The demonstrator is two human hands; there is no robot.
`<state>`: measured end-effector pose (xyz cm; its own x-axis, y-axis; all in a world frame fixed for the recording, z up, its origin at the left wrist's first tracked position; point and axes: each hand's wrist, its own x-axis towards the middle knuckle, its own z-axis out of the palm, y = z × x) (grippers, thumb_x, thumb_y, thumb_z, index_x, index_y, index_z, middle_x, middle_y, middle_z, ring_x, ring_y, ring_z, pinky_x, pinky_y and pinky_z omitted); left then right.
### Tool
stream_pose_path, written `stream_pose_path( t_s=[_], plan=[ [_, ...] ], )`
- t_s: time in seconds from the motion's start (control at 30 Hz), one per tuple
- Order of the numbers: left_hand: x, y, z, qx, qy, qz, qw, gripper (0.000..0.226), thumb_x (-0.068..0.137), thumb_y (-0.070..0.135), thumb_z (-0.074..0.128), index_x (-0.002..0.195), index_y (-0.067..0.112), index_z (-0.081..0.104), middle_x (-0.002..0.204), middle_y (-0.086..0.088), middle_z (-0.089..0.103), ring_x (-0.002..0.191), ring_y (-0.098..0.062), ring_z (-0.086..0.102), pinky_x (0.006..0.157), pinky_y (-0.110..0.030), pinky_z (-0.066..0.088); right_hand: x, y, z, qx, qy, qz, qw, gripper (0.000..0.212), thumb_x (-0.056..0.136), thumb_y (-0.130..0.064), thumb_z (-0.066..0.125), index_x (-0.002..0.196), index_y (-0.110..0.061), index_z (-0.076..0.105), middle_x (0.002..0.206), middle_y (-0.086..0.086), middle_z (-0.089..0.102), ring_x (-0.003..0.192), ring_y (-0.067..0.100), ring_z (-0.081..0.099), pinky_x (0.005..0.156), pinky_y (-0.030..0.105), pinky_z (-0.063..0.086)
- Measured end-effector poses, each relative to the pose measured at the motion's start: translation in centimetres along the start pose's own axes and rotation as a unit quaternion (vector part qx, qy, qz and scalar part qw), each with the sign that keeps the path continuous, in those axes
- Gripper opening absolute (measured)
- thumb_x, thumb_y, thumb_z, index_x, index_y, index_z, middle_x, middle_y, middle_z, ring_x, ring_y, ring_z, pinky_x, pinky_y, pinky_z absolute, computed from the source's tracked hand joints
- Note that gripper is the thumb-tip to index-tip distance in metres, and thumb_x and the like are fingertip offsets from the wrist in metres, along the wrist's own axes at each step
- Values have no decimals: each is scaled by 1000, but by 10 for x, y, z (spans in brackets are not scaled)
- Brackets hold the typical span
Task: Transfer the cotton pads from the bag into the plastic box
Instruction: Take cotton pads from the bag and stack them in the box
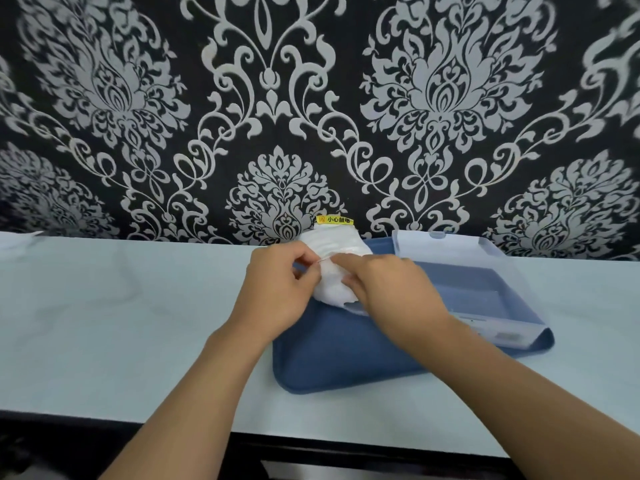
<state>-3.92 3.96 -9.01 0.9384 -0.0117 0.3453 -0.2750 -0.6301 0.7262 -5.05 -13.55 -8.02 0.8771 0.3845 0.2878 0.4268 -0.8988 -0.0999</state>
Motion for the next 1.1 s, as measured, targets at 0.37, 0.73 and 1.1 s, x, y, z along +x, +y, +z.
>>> stream_pose_path(
  t_s=[0.37,0.73,1.1],
  plan=[
    [8,5,2,7,78,-12,997,12,94,16,63,87,19,73,81,9,71,78,-11,66,73,-29,54,15,-5,2,33,12,-3,999,49,91,-29,57,137,-42,49,106,-3,64,95,27,65,75,41,52],
    [5,-1,8,-1,49,-25,998,12,94,14,63,85,16,71,78,6,69,74,-16,67,74,-44,59,2,-5,14,27,35,-23,999,21,77,-29,76,95,-22,68,100,-4,53,73,19,48,48,26,26],
    [5,-2,9,13,21,-34,999,9,93,14,62,89,13,70,83,4,70,75,-16,68,72,-33,56,3,-10,19,34,5,-3,999,33,87,-33,66,118,-26,62,102,-7,46,89,18,53,62,32,42]
  ],
)
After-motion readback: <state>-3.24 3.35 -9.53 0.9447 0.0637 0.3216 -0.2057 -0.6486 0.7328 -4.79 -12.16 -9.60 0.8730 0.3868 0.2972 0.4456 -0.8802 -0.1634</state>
